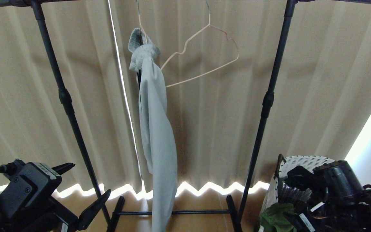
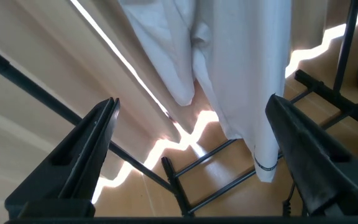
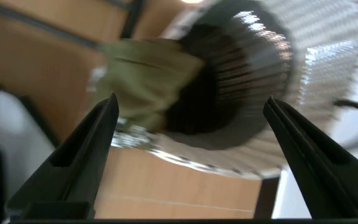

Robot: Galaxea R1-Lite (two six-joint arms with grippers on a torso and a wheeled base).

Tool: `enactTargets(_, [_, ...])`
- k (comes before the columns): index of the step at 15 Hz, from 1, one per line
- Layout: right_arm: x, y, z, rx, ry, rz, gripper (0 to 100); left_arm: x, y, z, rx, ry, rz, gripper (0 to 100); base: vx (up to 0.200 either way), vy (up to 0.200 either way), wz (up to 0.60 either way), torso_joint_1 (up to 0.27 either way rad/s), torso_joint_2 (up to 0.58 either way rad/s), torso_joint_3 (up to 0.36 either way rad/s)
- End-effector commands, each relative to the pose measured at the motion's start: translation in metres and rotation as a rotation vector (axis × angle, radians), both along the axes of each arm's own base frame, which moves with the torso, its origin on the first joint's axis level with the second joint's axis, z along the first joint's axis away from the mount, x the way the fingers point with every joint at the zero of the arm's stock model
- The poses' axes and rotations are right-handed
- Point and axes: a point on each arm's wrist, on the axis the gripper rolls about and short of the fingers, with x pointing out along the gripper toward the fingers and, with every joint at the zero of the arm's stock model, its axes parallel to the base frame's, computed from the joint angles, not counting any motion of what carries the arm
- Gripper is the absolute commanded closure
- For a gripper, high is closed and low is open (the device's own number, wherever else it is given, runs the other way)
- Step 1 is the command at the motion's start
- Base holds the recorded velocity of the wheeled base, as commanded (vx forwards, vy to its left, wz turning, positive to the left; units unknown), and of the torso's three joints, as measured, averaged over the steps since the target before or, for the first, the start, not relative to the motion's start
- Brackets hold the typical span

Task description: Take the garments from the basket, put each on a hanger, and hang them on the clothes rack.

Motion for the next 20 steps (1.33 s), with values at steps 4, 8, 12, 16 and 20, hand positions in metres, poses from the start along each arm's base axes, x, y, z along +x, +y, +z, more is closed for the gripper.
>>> enactTargets(4, [0.023,0.023,-0.053,-0.065,0.193,0.003,0,-0.001,0.000,0.001,-0.004,-0.008,-0.001,0,0.000,0.000,0.00,0.000,0.00,0.000])
enactTargets(8, [0.028,0.024,-0.065,-0.094,0.227,-0.005,0,-0.001,0.001,0.001,-0.003,-0.005,-0.001,0,0.000,0.000,0.00,0.000,0.00,0.000])
enactTargets(12, [0.032,0.020,-0.076,-0.130,0.254,-0.037,0,-0.001,0.001,0.000,-0.001,-0.004,-0.001,0,0.000,0.000,0.00,0.000,0.00,0.000])
enactTargets(16, [0.038,0.023,-0.079,-0.126,0.250,-0.038,0,-0.002,0.001,0.000,-0.001,-0.004,-0.001,0,0.000,0.000,0.00,0.000,0.00,0.000])
enactTargets(20, [0.044,0.026,-0.088,-0.141,0.267,-0.039,0,-0.003,0.001,0.001,-0.004,-0.010,-0.001,0,0.000,0.000,0.00,0.000,0.00,0.000])
